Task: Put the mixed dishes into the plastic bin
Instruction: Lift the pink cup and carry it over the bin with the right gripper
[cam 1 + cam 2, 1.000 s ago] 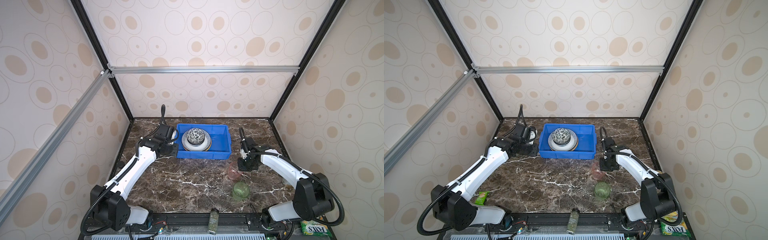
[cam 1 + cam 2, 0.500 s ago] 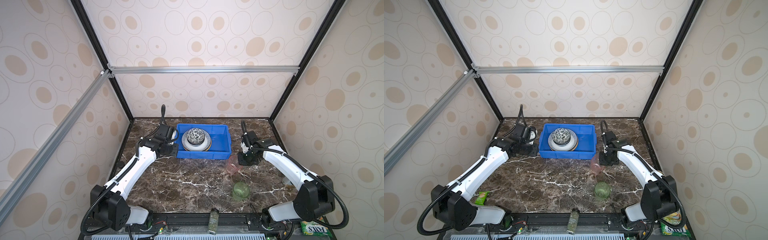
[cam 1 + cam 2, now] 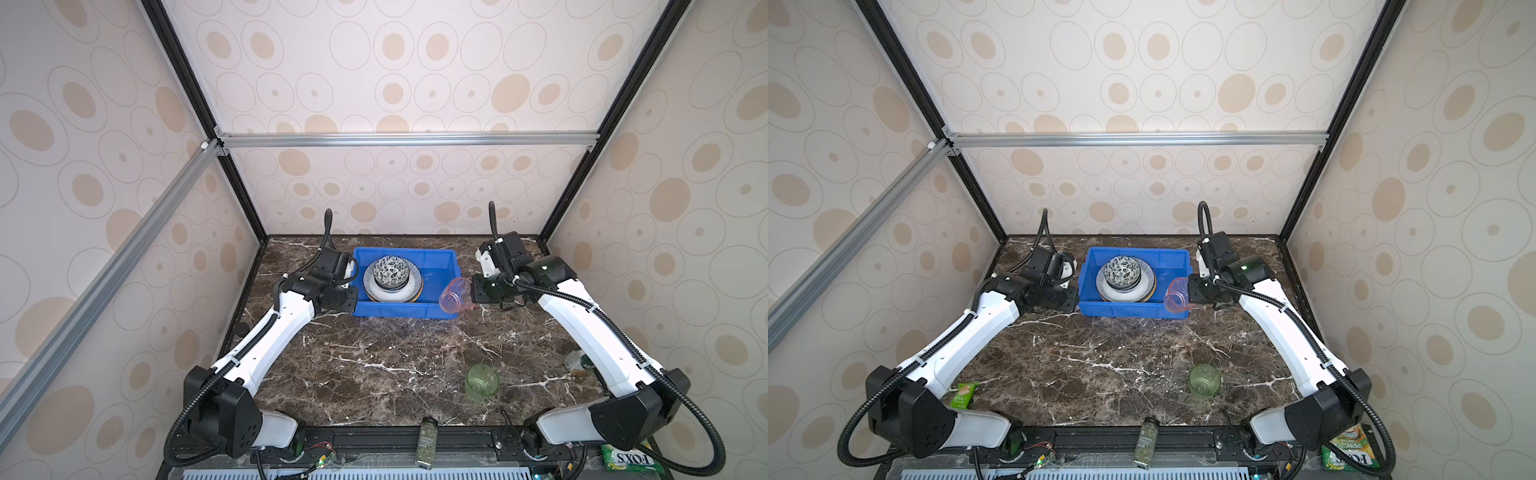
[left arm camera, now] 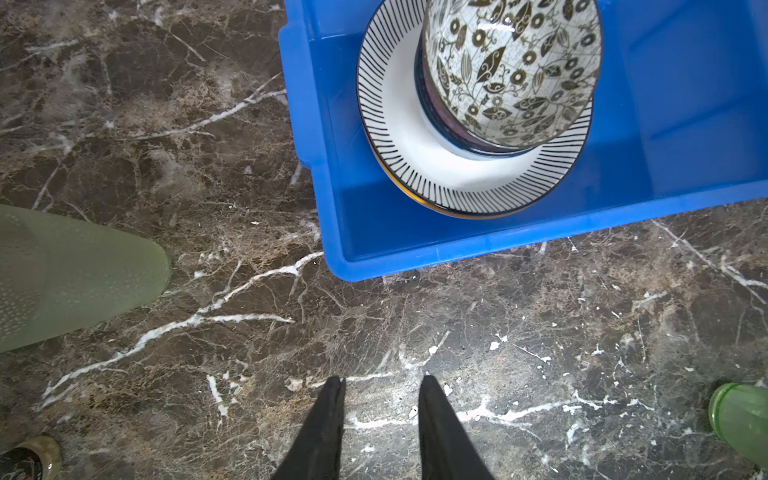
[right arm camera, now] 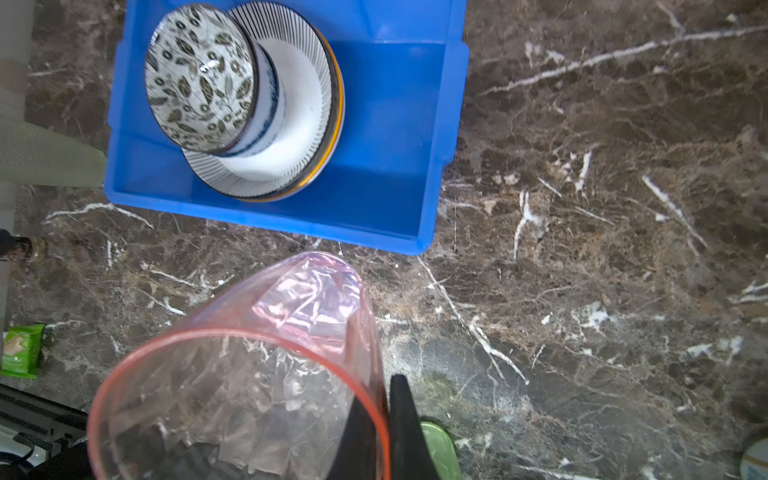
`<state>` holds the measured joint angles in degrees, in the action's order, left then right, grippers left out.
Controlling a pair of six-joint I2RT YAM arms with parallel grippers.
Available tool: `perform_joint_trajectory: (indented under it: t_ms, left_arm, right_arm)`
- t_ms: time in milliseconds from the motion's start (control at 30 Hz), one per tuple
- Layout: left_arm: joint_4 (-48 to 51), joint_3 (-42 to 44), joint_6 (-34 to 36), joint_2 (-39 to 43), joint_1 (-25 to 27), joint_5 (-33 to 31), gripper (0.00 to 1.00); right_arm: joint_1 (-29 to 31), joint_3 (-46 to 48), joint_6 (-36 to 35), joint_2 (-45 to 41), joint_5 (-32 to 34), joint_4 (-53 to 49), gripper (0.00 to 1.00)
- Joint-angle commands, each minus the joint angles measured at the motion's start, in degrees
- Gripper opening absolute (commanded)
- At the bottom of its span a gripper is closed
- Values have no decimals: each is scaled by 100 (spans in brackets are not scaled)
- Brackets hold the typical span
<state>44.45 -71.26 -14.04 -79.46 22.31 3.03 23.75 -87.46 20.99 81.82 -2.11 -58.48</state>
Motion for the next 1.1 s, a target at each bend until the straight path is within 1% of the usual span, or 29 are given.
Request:
perform_joint_trajectory:
  t_ms: [0, 167, 267, 500, 700, 800, 1067]
  left_arm:
    - [-76, -107, 134, -33, 37, 75, 31]
    - [-173, -67, 123, -111, 37, 128, 31]
    - [-173, -80, 147, -166, 37, 128, 31]
    - [-117, -107, 203, -218, 37, 23, 31]
    - [-83, -107, 194, -192, 37, -48, 31]
    - [-33, -124, 204, -227, 29, -112, 31]
    - [-24, -4, 187, -162, 20, -171, 31]
  right_arm:
    - [23, -335, -86, 363, 188, 136, 0]
    - [21, -769, -32, 995, 466, 495, 0]
    - [16, -1115, -8, 1455, 491, 600, 0]
    - [-10, -2130, -34, 2566, 493, 455, 0]
    - [-71, -2807, -13, 3294, 481, 383, 0]
    - [-87, -3212, -19, 3666, 462, 190, 0]
    - [-98, -3881, 15, 4298, 448, 65, 0]
